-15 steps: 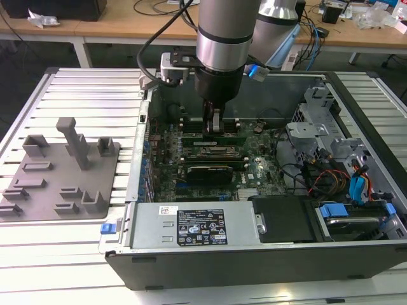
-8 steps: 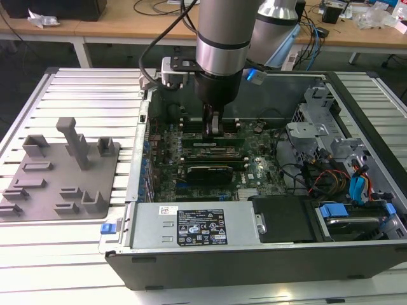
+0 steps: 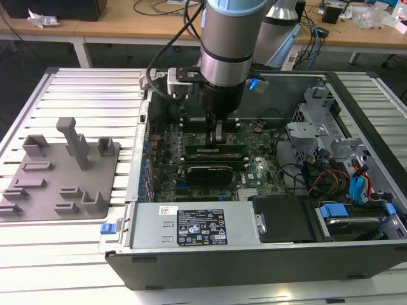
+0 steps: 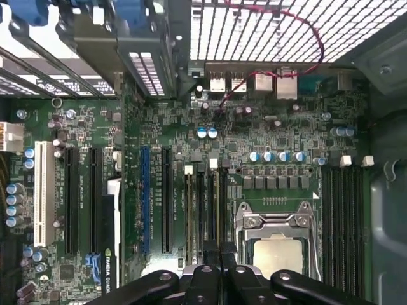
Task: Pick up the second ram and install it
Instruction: 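Insert the second ram into the second slot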
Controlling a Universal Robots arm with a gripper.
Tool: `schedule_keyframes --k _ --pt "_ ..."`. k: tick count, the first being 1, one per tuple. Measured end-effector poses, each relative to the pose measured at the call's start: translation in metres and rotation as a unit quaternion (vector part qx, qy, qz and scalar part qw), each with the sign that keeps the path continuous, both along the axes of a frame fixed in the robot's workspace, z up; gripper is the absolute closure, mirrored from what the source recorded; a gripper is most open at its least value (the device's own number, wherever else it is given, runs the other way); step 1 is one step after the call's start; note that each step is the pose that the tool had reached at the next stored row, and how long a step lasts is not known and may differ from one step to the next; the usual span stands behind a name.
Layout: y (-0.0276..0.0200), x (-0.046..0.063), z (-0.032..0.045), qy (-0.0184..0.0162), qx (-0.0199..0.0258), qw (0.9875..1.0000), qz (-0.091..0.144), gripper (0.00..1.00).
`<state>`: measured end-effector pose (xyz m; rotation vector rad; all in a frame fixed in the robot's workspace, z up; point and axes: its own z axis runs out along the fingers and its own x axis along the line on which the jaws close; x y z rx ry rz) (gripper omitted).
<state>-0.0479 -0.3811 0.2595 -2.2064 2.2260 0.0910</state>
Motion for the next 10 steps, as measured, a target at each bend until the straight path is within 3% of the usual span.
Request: schedule_keyframes --k 5,10 --pt "0.0 0.0 -0.0102 0.0 0.0 1.0 0.0 0.91" --pt "0.0 0.0 -0.0123 0.0001 0.0 1.0 -0.002 0.91"
